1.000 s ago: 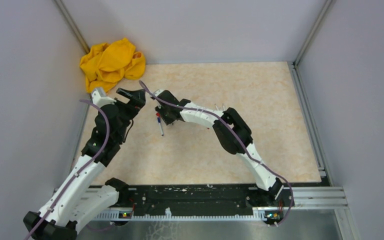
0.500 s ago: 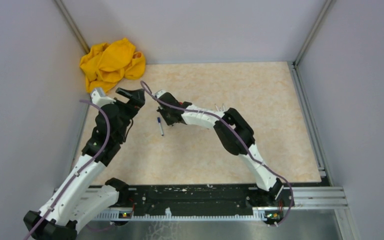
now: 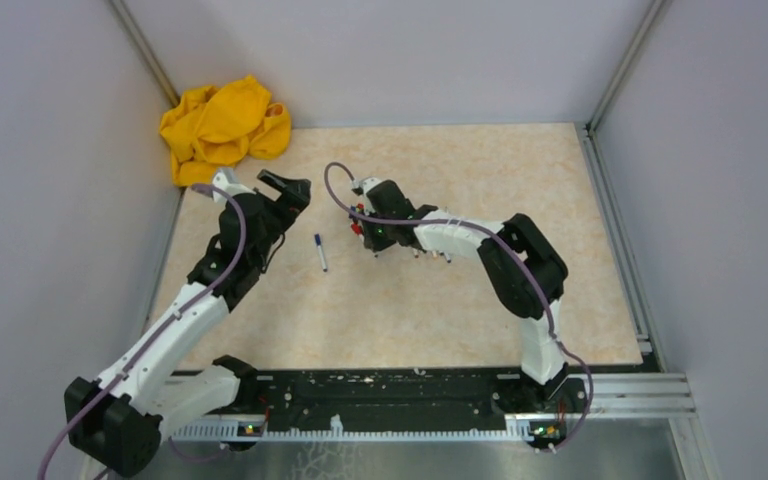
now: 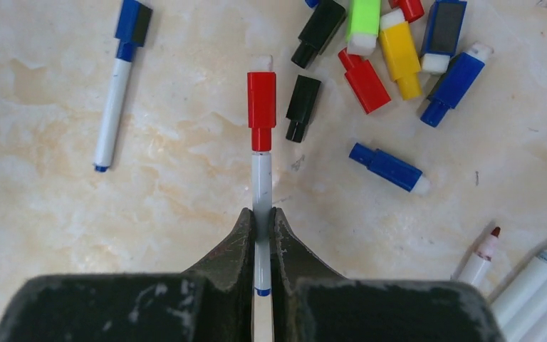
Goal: Open the pen caps
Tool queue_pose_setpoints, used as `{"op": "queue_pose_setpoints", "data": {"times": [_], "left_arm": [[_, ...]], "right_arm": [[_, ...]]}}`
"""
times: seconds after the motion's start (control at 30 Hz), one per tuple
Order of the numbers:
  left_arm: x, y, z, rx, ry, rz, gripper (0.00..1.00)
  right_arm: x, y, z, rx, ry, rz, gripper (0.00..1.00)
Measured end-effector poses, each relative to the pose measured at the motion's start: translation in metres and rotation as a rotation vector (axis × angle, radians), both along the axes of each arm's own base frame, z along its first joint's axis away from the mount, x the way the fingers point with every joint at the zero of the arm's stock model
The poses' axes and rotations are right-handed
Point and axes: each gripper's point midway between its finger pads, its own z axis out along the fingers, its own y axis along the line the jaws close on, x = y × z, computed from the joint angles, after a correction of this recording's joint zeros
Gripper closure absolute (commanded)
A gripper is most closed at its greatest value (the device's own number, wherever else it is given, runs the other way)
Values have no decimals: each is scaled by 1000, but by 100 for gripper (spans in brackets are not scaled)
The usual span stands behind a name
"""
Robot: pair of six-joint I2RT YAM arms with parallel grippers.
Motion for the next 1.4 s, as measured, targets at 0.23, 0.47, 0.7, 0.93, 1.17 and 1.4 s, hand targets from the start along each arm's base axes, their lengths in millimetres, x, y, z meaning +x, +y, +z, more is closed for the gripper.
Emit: {"op": "queue_pose_setpoints", "data": {"times": [0.23, 0.47, 0.7, 0.93, 1.17, 1.4], "left_arm": [[17, -33, -24, -60, 54, -102, 1], [30, -71, -65, -104, 163, -235, 3], [34, -96, -85, -161, 213, -329, 9], [36, -114, -97, -204, 239, -401, 26], [36, -125, -104, -237, 254, -449, 46], [37, -128, -99, -255, 238, -460, 68]], "right_arm": [[-11, -10, 48, 154, -29, 14, 100], [-12, -15, 84, 261, -72, 29, 100], [-22, -12, 94, 304, -64, 62, 100], [-27, -12, 103, 333, -63, 79, 100], [-26, -14, 104, 341, -64, 79, 100], [-25, -20, 102, 342, -56, 75, 100]]}}
